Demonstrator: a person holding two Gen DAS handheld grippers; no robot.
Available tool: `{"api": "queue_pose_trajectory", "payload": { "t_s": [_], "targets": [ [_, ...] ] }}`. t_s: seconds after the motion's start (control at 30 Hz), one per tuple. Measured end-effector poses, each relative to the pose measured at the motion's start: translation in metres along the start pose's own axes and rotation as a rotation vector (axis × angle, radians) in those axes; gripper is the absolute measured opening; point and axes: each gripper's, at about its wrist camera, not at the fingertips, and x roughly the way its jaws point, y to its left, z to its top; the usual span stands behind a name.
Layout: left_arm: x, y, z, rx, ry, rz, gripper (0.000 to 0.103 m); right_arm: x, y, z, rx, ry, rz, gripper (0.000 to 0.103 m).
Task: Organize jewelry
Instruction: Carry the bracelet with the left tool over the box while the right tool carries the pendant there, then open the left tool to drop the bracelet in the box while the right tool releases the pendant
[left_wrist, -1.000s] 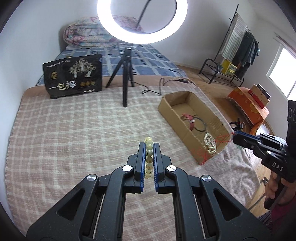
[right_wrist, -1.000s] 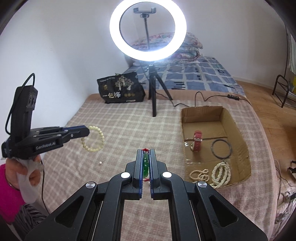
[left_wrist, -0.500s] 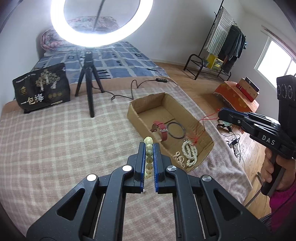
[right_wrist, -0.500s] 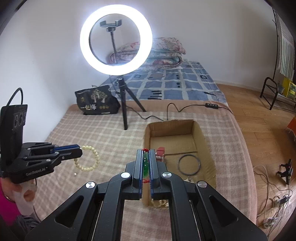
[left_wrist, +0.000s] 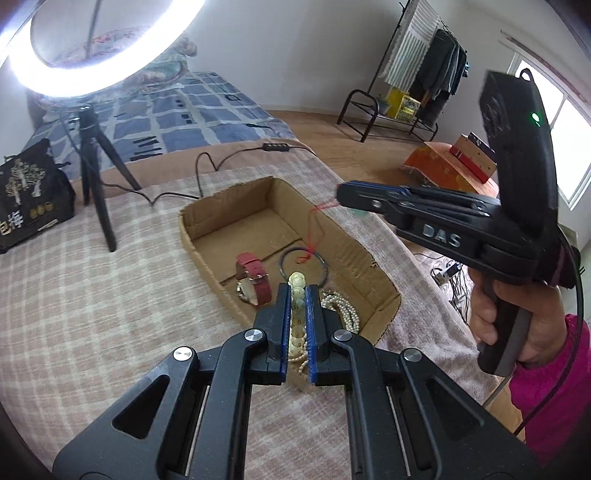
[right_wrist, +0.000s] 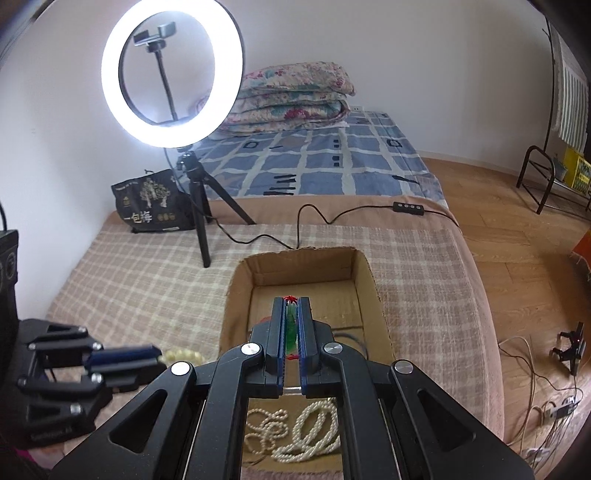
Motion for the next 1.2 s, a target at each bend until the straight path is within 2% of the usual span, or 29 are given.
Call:
{"api": "queue_pose_trajectory", "payload": {
  "t_s": [0.43,0.73,0.83,0.87,0.9,0.93,0.97,1.0,1.03,1.07,1.2],
  "targets": [
    [0.045,-0.008,-0.007,0.013,0.055,-0.021,0.005,0.061,-0.019,0.010,0.005,0.060,0.013,0.004],
    [0.053,-0.008,-0.011,0.022,0.069,-0.027,0.005,0.076,-0.022,0.010,0.007,0.090,0.023,0.004],
    [0.053,-0.008,-0.011,0.022,0.065,-0.034,0.006,0.076,-0.021,0.011,0.006,0.086,-0.006,0.005],
    [0.052,-0.008,-0.011,0.023,0.058,-0.034,0.006,0.075,-0.022,0.011,0.007,0.086,-0.013,0.009],
    [0.052,-0.009,-0.011,0.023,0.062,-0.029,0.006,0.075,-0.022,0.010,0.008,0.087,-0.023,0.025],
    [0.052,-0.008,-0.011,0.017,0.066,-0.022,0.012,0.075,-0.022,0.010,0.005,0.082,-0.037,0.037],
    [0.052,-0.007,-0.011,0.012,0.063,-0.018,0.033,0.074,-0.022,0.010,0.002,0.073,-0.051,0.062],
    [0.050,-0.007,-0.011,0.010,0.057,-0.012,0.047,0.071,-0.021,0.010,-0.002,0.055,-0.064,0.072],
    [0.048,-0.006,-0.012,0.012,0.040,0.003,0.068,0.069,-0.021,0.010,-0.003,0.041,-0.073,0.073],
    [0.046,-0.006,-0.013,0.015,0.027,0.018,0.074,0.068,-0.022,0.011,0.001,0.037,-0.077,0.073],
    [0.044,-0.005,-0.015,0.026,0.028,0.051,0.075,0.068,-0.027,0.012,0.023,0.046,-0.104,0.075]
  ]
}}
